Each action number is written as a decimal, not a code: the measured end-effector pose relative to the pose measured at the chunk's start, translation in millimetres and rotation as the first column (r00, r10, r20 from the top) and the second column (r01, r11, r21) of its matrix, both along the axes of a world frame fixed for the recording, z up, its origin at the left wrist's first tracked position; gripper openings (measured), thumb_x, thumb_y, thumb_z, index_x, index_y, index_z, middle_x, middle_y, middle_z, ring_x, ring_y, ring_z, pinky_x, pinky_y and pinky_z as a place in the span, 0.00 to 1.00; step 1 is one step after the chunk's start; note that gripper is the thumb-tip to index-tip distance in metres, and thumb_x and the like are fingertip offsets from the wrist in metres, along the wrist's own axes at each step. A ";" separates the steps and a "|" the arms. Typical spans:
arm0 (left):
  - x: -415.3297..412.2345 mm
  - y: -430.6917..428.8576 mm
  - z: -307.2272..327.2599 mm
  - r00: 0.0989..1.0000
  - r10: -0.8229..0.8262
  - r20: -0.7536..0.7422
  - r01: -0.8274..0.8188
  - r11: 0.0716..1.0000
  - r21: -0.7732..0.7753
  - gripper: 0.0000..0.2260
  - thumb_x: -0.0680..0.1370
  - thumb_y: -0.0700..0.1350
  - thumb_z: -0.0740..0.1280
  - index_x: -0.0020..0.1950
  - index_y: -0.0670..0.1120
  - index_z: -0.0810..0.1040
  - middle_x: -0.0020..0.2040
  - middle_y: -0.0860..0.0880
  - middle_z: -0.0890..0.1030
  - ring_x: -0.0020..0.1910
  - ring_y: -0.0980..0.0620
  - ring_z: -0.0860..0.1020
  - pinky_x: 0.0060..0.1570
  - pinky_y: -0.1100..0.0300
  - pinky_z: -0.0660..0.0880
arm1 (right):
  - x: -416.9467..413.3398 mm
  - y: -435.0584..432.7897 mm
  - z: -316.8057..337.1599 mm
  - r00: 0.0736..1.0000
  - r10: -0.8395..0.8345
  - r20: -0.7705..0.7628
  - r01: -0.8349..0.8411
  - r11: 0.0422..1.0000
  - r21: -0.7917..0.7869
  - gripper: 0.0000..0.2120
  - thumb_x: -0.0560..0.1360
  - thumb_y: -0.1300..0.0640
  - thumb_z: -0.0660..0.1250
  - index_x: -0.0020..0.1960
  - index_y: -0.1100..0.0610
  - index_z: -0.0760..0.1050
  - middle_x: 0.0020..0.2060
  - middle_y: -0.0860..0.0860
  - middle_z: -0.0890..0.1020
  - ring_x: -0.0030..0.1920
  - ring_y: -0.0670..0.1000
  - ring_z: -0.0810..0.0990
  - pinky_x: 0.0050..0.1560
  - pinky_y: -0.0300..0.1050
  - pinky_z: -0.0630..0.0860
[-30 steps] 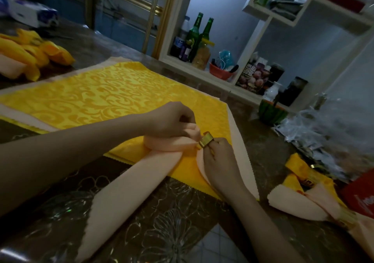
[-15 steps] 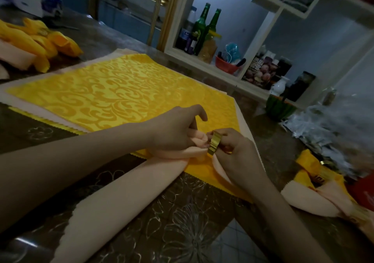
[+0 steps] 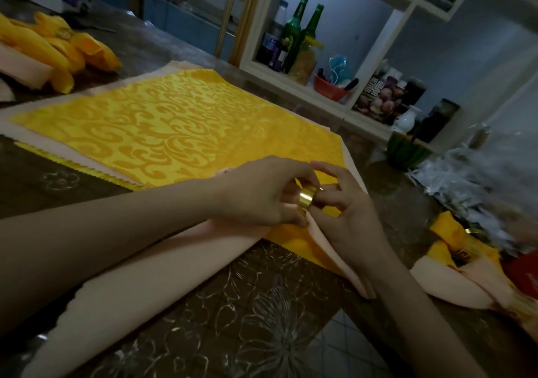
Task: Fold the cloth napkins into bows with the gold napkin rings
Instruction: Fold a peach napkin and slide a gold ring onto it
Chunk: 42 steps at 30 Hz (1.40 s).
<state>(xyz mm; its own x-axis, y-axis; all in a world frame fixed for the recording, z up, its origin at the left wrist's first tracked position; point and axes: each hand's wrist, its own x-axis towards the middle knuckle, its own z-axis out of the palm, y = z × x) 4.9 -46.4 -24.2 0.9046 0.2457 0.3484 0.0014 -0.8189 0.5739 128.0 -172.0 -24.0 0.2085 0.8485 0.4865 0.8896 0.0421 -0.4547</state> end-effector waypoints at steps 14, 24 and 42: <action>-4.3 13.6 9.6 0.994 0.056 -0.095 -0.044 0.991 0.127 0.24 0.69 0.53 0.74 0.62 0.50 0.72 0.50 0.56 0.74 0.49 0.56 0.74 0.50 0.57 0.73 | 6.9 -7.3 12.7 0.993 -0.044 -0.105 0.044 0.999 -0.009 0.04 0.69 0.57 0.73 0.44 0.53 0.82 0.55 0.41 0.73 0.51 0.36 0.74 0.49 0.26 0.70; -6.2 21.7 9.8 0.993 0.097 -0.063 -0.087 0.984 0.154 0.24 0.71 0.50 0.73 0.65 0.51 0.70 0.58 0.53 0.75 0.55 0.54 0.73 0.54 0.57 0.71 | 21.4 -15.4 13.1 0.733 -0.169 -0.659 0.076 0.983 -0.167 0.12 0.63 0.52 0.69 0.46 0.52 0.81 0.49 0.47 0.82 0.52 0.47 0.80 0.52 0.44 0.78; -4.2 14.6 7.0 0.964 0.253 0.081 -0.260 0.962 0.083 0.29 0.66 0.58 0.74 0.63 0.51 0.70 0.55 0.54 0.72 0.52 0.54 0.72 0.48 0.58 0.71 | 6.0 -5.1 19.5 0.256 -0.050 -0.965 0.160 0.987 -0.008 0.09 0.74 0.68 0.59 0.49 0.59 0.74 0.52 0.61 0.77 0.55 0.59 0.77 0.54 0.55 0.78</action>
<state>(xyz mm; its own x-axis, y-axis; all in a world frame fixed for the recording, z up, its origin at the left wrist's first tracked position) 0.7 -31.8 -17.2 0.7882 0.4301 0.4402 0.1812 -0.8457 0.5020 134.0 -177.1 -4.6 0.6525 0.7534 -0.0815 -0.1989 0.0664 -0.9778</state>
